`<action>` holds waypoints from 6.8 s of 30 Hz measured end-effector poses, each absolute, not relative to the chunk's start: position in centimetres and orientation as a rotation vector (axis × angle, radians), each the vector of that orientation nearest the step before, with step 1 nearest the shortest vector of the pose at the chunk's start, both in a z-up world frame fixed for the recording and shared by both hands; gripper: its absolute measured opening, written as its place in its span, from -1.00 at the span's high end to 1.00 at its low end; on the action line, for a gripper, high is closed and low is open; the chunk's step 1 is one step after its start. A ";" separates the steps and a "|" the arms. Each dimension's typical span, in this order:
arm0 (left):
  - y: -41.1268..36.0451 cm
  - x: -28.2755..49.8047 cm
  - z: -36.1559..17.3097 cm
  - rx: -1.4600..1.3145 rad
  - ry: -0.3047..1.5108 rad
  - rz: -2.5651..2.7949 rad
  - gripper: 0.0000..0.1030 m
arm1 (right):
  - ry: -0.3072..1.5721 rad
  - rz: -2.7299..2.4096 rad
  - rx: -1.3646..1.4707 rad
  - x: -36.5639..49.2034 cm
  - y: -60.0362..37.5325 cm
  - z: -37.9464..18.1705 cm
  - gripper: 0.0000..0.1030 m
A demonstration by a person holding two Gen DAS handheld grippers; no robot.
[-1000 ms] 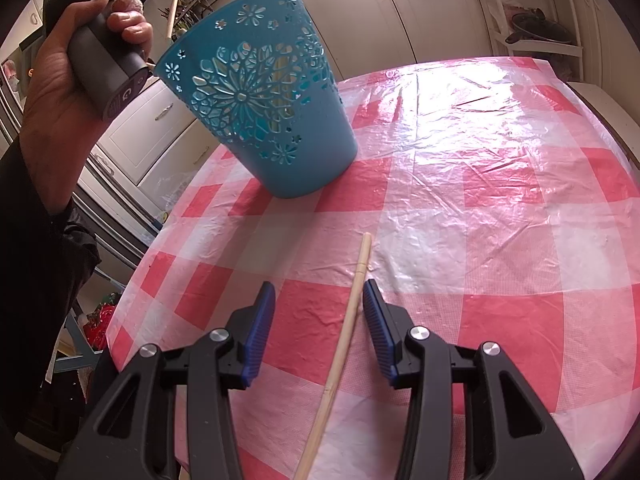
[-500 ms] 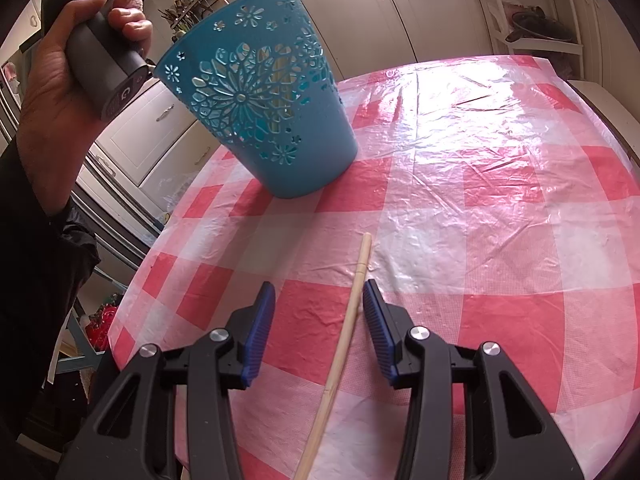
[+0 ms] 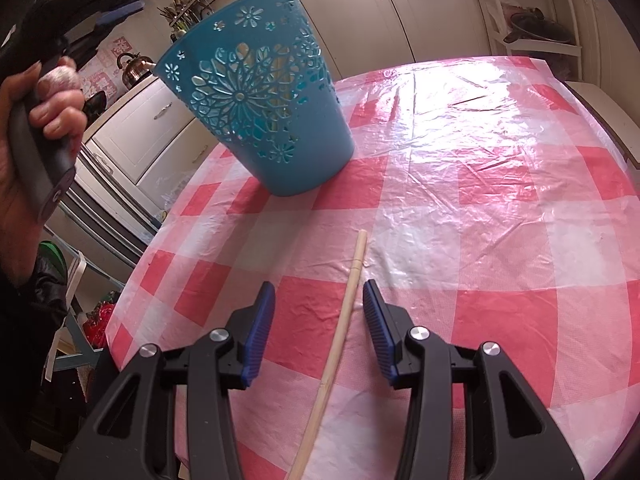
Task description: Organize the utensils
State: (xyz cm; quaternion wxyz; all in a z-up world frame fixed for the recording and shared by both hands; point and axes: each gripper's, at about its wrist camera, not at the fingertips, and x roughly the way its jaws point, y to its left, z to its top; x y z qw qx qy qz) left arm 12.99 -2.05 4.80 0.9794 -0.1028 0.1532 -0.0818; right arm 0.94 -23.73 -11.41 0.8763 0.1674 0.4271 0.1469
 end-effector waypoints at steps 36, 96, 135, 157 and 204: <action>-0.5 7.6 -8.9 0.044 0.653 -0.085 -0.40 | 0.960 0.124 0.023 1.4 -21.3 -11.1 0.87; 2.8 -1.2 0.4 -0.050 0.594 -0.139 -0.85 | 0.521 -0.042 0.364 1.8 -23.9 4.0 -0.07; 4.3 -22.4 12.9 0.057 0.403 0.000 -0.86 | 0.320 -0.049 0.213 -19.2 -16.8 13.9 -0.70; 5.9 -26.3 14.0 0.025 0.411 -0.046 -0.86 | 0.194 -0.067 0.128 -26.2 -14.3 15.3 -0.83; 5.9 -29.4 15.6 0.037 0.339 -0.045 -0.85 | 0.170 -0.053 0.115 -28.0 -14.3 15.6 -0.86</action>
